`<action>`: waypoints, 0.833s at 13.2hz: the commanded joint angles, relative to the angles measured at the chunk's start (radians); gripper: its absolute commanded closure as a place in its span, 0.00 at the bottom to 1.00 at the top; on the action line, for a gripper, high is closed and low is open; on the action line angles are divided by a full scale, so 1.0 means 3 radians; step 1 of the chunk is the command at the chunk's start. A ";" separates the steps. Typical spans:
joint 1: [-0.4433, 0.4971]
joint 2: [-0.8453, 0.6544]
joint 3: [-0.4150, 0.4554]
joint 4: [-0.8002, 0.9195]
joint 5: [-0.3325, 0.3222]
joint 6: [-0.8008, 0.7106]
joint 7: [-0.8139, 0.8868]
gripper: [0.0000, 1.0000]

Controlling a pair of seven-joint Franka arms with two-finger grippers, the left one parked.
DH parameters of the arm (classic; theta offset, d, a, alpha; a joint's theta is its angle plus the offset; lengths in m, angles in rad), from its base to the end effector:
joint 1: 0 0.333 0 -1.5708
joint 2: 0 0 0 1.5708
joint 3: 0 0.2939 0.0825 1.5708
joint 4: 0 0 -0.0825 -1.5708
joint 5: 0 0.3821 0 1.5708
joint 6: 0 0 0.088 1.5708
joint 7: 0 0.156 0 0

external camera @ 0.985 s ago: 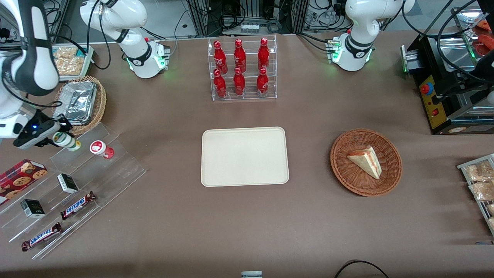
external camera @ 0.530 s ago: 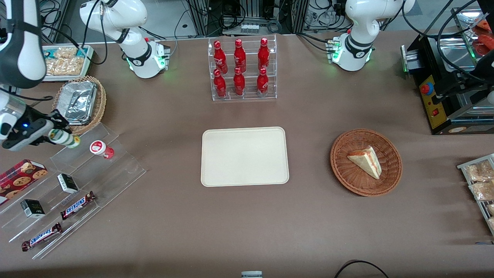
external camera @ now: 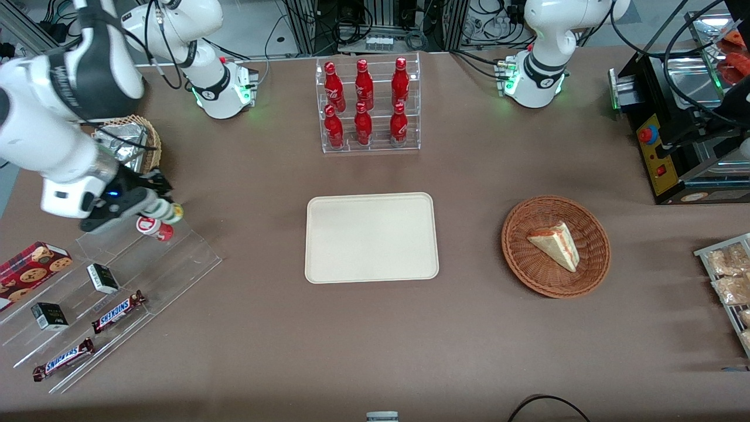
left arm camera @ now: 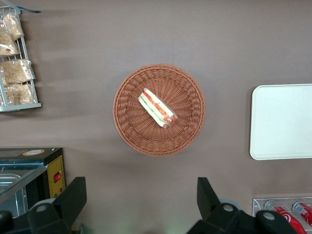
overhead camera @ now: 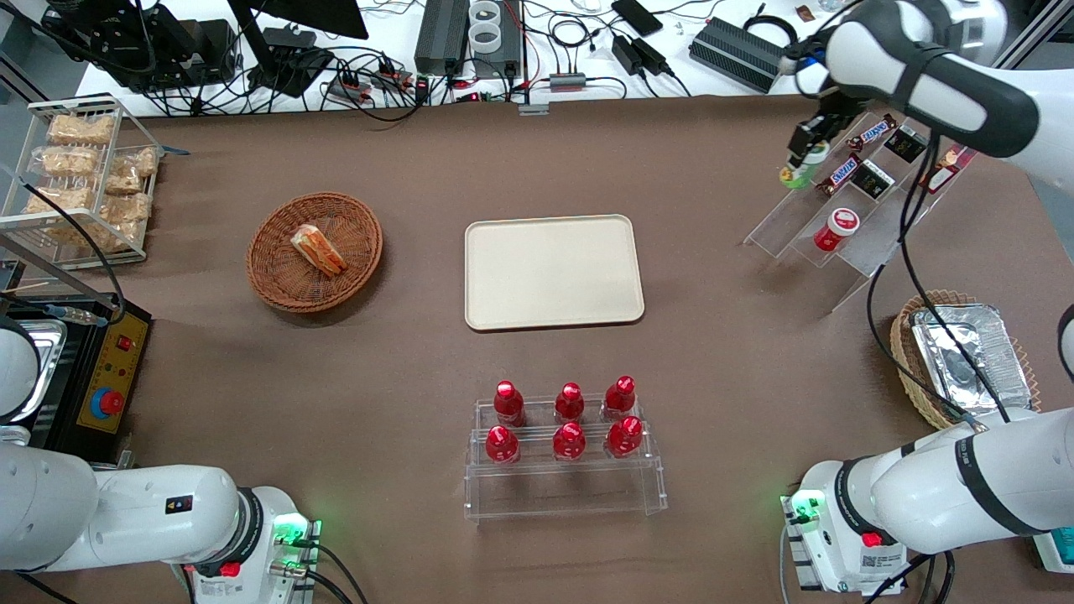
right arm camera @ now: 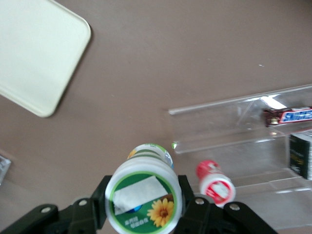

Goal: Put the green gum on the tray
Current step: 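Lift the gum bottle and carry it over the cream tray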

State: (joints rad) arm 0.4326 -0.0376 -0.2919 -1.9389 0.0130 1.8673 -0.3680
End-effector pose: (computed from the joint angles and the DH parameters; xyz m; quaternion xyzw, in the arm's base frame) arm 0.5369 0.0768 0.4241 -0.9681 -0.2498 0.0164 0.0135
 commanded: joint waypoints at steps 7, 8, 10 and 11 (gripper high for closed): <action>0.1093 0.0999 -0.0039 0.0889 0.0319 0.0039 0.1910 1.00; 0.1190 0.1106 -0.0039 0.0940 0.0320 0.0130 0.2084 1.00; 0.1354 0.1295 -0.0039 0.0966 0.0340 0.0355 0.2396 1.00; 0.1431 0.1403 -0.0034 0.0966 0.0345 0.0513 0.2570 1.00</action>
State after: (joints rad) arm 0.8277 0.3094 -0.2895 -1.6998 0.0931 1.9767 0.3261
